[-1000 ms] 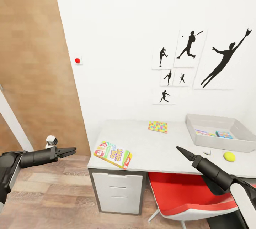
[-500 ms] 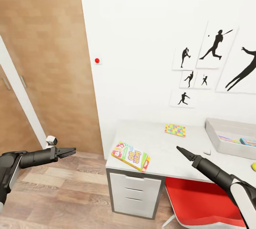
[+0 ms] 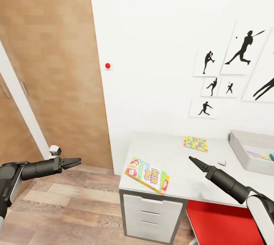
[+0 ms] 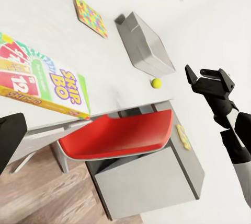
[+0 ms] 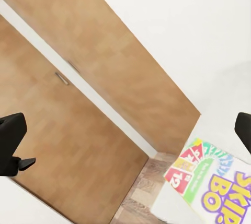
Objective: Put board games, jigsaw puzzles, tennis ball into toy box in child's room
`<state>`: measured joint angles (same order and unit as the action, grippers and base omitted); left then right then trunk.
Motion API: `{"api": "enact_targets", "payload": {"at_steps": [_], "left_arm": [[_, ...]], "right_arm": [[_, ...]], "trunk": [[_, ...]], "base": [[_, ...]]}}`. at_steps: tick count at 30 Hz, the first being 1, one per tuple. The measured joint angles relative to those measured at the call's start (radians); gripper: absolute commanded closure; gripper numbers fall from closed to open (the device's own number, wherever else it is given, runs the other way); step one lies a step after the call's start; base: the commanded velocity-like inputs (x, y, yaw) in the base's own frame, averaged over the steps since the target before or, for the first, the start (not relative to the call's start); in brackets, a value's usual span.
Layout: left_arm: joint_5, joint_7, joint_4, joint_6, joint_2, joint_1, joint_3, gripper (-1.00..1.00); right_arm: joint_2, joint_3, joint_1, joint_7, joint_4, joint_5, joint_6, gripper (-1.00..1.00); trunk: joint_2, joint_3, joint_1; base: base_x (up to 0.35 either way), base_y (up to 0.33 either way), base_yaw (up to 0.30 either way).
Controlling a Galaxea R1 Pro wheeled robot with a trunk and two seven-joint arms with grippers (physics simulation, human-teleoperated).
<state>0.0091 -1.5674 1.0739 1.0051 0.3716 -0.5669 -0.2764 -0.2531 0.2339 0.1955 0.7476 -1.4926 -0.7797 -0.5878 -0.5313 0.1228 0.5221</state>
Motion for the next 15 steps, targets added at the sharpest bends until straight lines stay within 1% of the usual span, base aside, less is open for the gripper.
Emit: {"api": "enact_targets", "payload": {"at_steps": [8,10,15], "left_arm": [[0.0,0.0,0.0,0.0,0.001,0.0,0.0,-1.0],[0.0,0.0,0.0,-0.001,0.001,0.0,0.0,-1.0],[0.0,0.0,0.0,-0.002,0.0,0.0,0.0,-1.0]], "right_arm": [[0.0,0.0,0.0,-0.004,0.001,0.0,0.001,-1.0],[0.0,0.0,0.0,-0.016,0.001,0.0,0.0,-1.0],[0.0,-0.001,0.0,-0.074,-0.001,0.0,-0.001,-1.0]], "trunk": [[0.0,0.0,0.0],[0.0,0.0,0.0],[0.0,0.0,0.0]], "base": [[0.167,0.222,0.0],[0.188,0.223,0.0],[0.205,0.203,0.0]]}}
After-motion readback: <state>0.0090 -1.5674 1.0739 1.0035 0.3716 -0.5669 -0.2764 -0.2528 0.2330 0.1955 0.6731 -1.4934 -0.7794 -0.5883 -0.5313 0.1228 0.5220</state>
